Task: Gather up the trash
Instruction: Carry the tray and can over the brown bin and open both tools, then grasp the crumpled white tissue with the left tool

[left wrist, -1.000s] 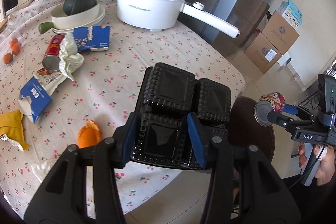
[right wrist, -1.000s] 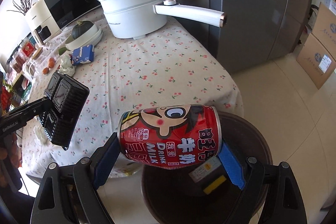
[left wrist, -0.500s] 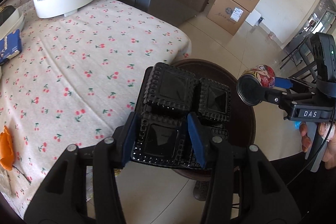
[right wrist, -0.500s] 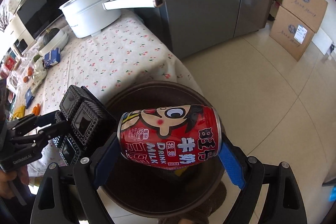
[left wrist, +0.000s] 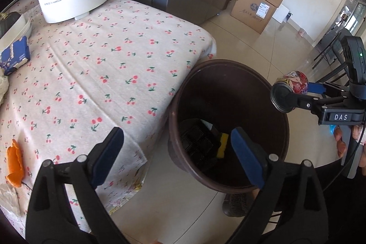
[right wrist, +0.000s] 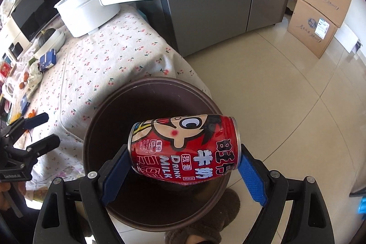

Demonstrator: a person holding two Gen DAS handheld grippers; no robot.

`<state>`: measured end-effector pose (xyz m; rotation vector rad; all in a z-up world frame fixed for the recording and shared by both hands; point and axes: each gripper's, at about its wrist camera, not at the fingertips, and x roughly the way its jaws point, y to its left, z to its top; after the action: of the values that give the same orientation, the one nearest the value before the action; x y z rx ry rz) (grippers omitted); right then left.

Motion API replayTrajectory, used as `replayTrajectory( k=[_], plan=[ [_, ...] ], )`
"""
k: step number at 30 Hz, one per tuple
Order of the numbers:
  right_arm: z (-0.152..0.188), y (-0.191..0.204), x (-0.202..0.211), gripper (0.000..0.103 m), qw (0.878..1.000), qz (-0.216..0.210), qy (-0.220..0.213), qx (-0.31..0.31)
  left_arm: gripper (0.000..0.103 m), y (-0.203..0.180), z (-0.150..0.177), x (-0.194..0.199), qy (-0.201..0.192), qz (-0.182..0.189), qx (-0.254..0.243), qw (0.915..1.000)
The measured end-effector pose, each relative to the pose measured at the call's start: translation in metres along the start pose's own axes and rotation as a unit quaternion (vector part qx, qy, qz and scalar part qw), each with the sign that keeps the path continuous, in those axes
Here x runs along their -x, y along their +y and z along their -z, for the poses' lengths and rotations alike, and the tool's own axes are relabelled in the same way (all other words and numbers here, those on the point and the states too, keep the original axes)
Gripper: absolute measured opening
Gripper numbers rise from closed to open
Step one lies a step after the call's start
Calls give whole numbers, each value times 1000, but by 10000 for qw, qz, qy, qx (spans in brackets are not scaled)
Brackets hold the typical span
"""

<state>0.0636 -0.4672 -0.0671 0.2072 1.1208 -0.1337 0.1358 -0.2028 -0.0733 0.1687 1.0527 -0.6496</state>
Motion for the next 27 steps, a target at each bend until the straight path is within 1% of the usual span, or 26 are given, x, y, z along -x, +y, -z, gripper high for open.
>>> replayTrajectory(
  k=[4,11,15,21,27],
  plan=[
    [0,8,-9,90,9998,-6,137,108,97,19,7,11,-27,-290,108,9995],
    [0,18,-25,91,9989,-59,451,86,99,50,21,35,-54,-595,298,9978],
    [-5,26,-23,93,9992,-60,392,95,99,69,31,49,-80,-734,485,9961],
    [-14,47,-19,93,9991,-172,318,201,100,102,41,72,-118,-915,811,9924],
    [-25,80,-19,94,9983,-275,273,443,100,143,56,100,-217,-1182,1232,9851]
  ],
)
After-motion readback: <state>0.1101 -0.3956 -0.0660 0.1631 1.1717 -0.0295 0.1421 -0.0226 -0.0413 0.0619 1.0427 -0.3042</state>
